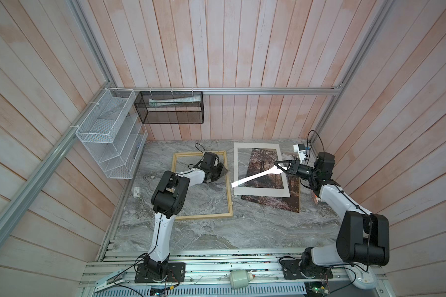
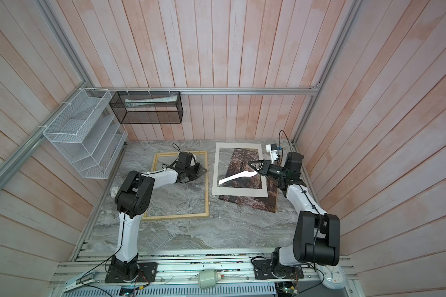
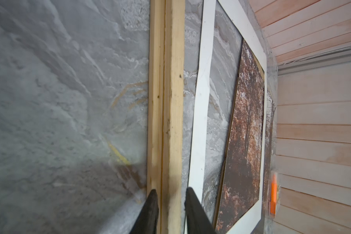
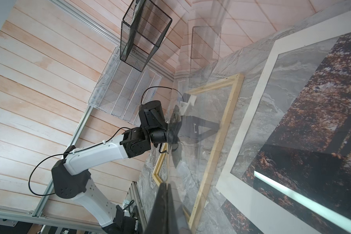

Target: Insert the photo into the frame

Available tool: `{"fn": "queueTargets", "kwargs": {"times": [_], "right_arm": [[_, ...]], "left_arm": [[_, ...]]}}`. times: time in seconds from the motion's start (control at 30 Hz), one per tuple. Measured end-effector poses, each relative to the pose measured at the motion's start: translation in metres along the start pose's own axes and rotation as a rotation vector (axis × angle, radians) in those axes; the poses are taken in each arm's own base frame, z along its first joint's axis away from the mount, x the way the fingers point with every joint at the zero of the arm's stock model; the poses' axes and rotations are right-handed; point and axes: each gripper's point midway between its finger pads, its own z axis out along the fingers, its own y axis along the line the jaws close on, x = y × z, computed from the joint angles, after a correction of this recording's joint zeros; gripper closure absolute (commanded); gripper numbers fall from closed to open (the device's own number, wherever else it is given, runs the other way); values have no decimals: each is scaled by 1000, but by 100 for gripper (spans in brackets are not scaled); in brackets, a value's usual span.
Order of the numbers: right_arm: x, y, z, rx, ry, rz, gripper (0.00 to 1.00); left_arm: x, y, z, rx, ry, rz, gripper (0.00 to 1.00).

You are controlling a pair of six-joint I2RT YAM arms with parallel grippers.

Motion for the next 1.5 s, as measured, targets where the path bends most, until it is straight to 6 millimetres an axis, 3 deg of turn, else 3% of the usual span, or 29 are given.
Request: {"fn": "queueTargets", "kwargs": {"times": [0.13,0.2,0.33,0.47,0.53,0.77,0.9,0.97,1.27,1.5], "right_arm": [[6,6,9,-17,24,-8,100],[12,9,16,-30,44,-11,100],[29,11,36,-56,105,1,100],[45,6,55,-76,156,21,100],[52,1,64,-80,177,39,100],[80,-11,106,-113,262,99,100],[97,-15,132,-136,300,146,100],[106,-17,149,-149,323,169,100],[121,-10,205,-206,371,199,100],[125,-26,233,-208,380,243,100]], "left_arm": [[-6,2,-13,-35,-19,28,63],[-14,2,-30,-46,-40,48,62],[-49,16,-82,-70,-132,57,62],[-79,66,-140,-180,-238,17,60],[-83,95,-162,-253,-268,-7,59],[-56,180,-209,-452,-274,-111,59],[-35,221,-223,-509,-259,-198,59],[-26,231,-224,-522,-247,-220,59],[-28,229,-222,-494,-261,-210,59],[-24,235,-223,-487,-256,-217,63]]}}
